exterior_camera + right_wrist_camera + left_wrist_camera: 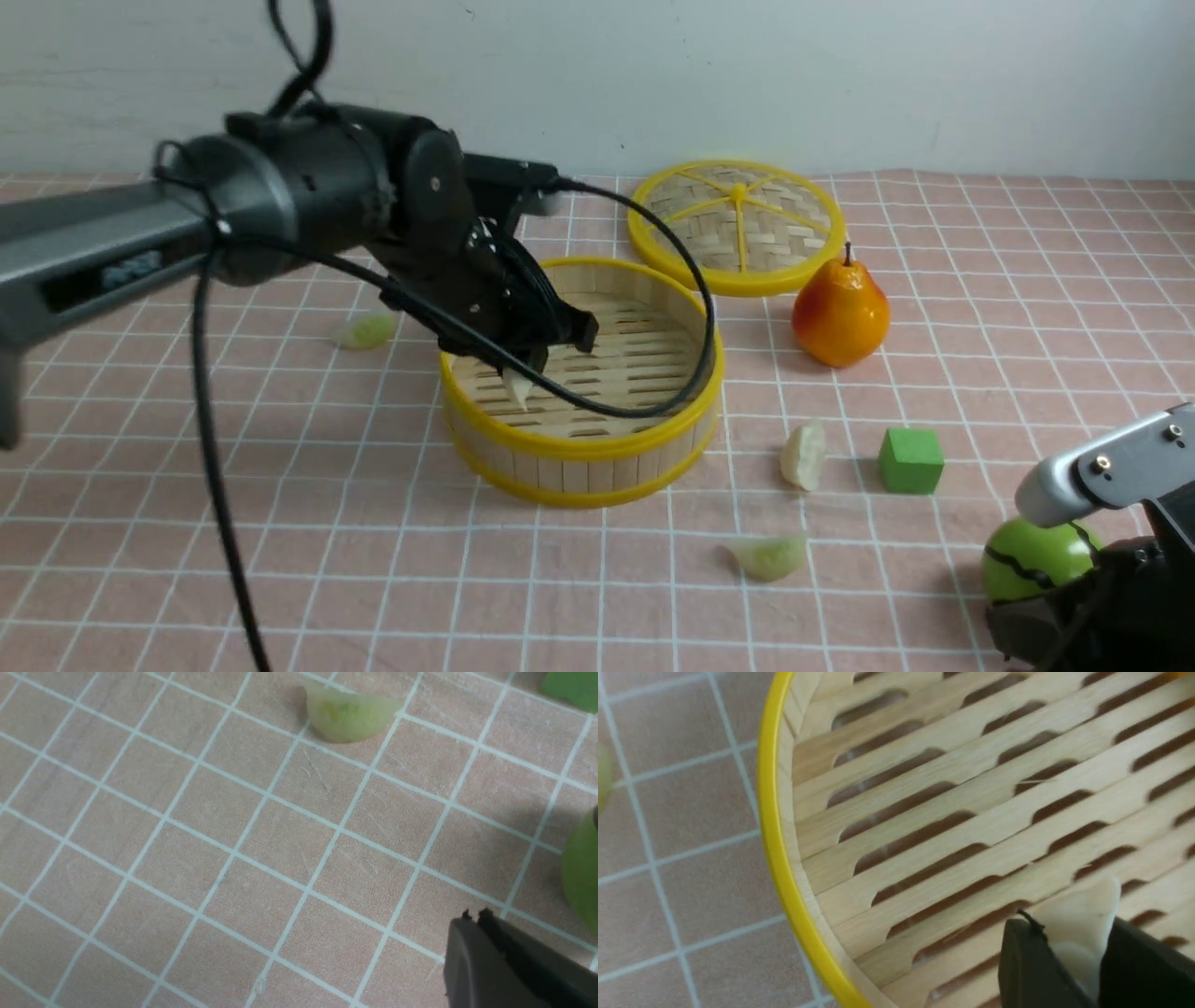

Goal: Put the dumplings into the steamer on the table with the pink tablecloth.
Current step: 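Place the dumpling into the bamboo steamer basket with the left gripper, then reach for and grasp a dumpling on the table with the left gripper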

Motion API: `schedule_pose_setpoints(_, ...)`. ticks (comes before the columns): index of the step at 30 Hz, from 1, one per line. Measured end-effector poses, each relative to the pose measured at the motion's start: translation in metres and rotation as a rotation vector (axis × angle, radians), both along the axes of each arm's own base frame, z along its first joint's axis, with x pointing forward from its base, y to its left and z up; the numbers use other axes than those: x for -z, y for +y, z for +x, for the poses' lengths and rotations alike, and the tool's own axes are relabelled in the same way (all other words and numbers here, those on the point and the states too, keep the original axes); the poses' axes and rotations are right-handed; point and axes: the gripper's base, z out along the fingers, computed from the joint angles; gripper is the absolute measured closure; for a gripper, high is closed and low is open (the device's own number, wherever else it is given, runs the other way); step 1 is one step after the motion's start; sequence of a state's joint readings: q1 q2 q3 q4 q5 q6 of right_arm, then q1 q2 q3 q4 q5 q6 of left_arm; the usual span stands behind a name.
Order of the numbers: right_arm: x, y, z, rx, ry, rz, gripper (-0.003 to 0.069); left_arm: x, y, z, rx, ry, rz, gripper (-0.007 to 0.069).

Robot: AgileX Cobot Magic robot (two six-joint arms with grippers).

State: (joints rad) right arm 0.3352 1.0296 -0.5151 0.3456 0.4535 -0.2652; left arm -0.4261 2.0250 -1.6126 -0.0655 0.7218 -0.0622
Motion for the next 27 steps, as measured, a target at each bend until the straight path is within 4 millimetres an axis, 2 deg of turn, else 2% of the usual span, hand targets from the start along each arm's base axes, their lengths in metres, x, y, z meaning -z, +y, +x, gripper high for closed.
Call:
schedule_pose_setpoints(2,0.0,0.0,0.0,0.001,0.001,0.002,0.0646,0.012,-0.002,0.004,-0.008,0.034,0.015,0.0459)
schedule_pose_setpoints(3,0.0,0.0,0.0,0.001,0.001,0.002,0.0646,0.019,-0.003,0.007,-0.016,0.06,0.021,0.043)
schedule_pose_setpoints(5,0.0,0.0,0.0,0.001,0.001,0.002,0.0646,0.018,-0.004,0.009,-0.027,0.069,0.017,0.038)
schedule_pose_setpoints(9,0.0,0.0,0.0,0.001,0.001,0.002,0.0646,-0.005,-0.006,0.016,-0.074,0.037,-0.013,0.0244)
schedule_pose_setpoints(12,0.0,0.0,0.0,0.001,0.001,0.002,0.0646,-0.023,-0.003,0.02,-0.114,-0.001,-0.016,0.0198)
schedule_pose_setpoints(13,0.0,0.0,0.0,0.001,0.001,0.003,0.0646,-0.042,0.005,0.026,-0.151,-0.061,-0.005,0.0183)
schedule_pose_setpoints(14,0.0,0.0,0.0,0.002,0.0,0.003,0.0646,-0.048,0.011,0.03,-0.173,-0.086,0.001,0.0181)
schedule_pose_setpoints(15,0.0,0.0,0.0,0.002,0.0,0.003,0.0646,-0.05,0.013,0.031,-0.176,-0.095,0.009,0.0179)
schedule_pose_setpoints(17,0.0,0.0,0.001,0.003,-0.007,0.003,0.0644,-0.056,0.039,0.042,-0.233,-0.141,0.057,0.0176)
schedule_pose_setpoints(19,-0.001,0.0,0.001,0.004,-0.012,0.003,0.0642,-0.048,0.06,0.052,-0.274,-0.137,0.094,0.0176)
schedule_pose_setpoints(21,-0.001,0.0,0.001,0.005,-0.013,0.003,0.0641,-0.041,0.069,0.056,-0.292,-0.129,0.108,0.0176)
schedule_pose_setpoints(23,-0.001,0.0,0.001,0.006,-0.018,0.004,0.0638,-0.021,0.09,0.069,-0.329,-0.111,0.126,0.0176)
schedule_pose_setpoints(26,-0.001,0.0,0.002,0.007,-0.02,0.004,0.0636,0.007,0.103,0.084,-0.339,-0.112,0.136,0.0176)
schedule_pose_setpoints(27,-0.001,0.0,0.002,0.007,-0.021,0.005,0.0636,0.007,0.103,0.084,-0.339,-0.112,0.137,0.0176)
